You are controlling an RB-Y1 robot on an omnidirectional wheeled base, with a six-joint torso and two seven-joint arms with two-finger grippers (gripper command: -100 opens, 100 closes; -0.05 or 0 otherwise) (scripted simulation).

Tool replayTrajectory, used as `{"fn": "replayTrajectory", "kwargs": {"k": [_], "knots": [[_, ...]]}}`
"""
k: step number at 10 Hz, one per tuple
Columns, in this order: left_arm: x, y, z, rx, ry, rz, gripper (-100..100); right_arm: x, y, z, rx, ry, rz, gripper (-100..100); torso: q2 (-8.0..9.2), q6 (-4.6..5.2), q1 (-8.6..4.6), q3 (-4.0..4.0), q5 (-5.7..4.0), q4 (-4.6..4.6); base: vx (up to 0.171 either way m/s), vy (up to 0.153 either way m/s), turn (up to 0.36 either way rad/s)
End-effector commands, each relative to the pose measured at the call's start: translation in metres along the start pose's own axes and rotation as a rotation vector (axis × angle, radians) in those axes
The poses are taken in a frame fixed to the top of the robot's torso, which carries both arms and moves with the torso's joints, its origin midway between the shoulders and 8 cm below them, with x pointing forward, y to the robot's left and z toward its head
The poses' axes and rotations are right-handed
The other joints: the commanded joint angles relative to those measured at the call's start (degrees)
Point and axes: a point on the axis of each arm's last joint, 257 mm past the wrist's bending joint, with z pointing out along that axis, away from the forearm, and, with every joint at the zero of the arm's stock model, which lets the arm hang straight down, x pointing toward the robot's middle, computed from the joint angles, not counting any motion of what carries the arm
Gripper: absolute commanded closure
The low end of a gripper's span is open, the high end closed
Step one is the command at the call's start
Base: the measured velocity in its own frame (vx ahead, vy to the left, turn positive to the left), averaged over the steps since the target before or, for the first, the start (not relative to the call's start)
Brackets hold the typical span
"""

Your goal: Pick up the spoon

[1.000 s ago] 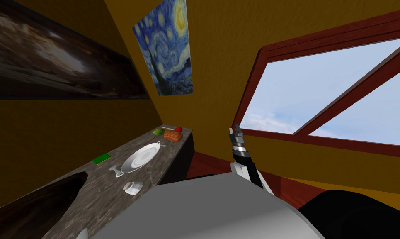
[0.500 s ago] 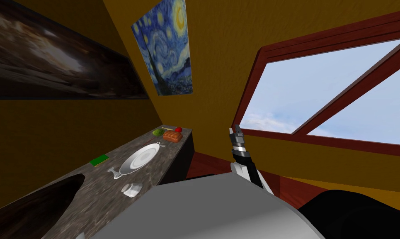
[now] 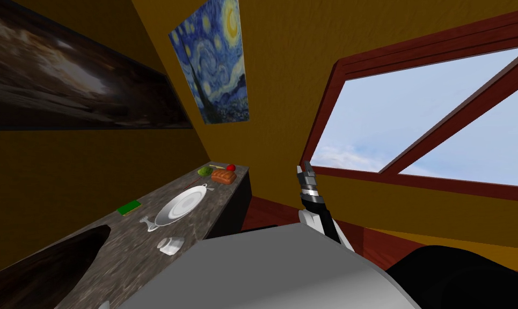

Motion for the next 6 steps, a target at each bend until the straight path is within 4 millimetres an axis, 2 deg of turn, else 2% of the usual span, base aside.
{"fn": "replayTrajectory", "kwargs": {"k": [1, 2, 4, 5, 6], "knots": [[0.0, 0.0, 0.0, 0.0, 0.0, 0.0, 0, 0.0, 0.0, 0.0, 0.0, 0.0, 0.0, 0, 0.0, 0.0, 0.0, 0.0, 0.0, 0.0, 0.0, 0.0, 0.0], [0.001, 0.002, -0.008, -0.001, -0.002, 0.003, 100, 0.0, 0.0, 0.0, 0.0, 0.0, 0.0, 0, 0.0, 0.0, 0.0, 0.0, 0.0, 0.0, -0.005, -0.003, 0.022], [0.002, 0.003, -0.018, -0.002, -0.002, 0.006, 100, 0.0, 0.0, 0.0, 0.0, 0.0, 0.0, 0, 0.05, -0.01, -0.05, 0.03, -0.02, 0.01, -0.01, -0.005, 0.022], [0.002, 0.002, -0.014, -0.002, -0.002, 0.005, 100, 0.0, 0.0, 0.0, 0.0, 0.0, 0.0, 0, 0.06, -0.01, -0.05, 0.03, -0.02, 0.01, 0.0, 0.0, 0.0], [0.002, 0.002, -0.014, -0.002, -0.002, 0.005, 0, 0.0, 0.0, 0.0, 0.0, 0.0, 0.0, 0, 0.04, 0.0, -0.02, 0.02, 0.0, 0.01, 0.0, 0.0, 0.0]]}}
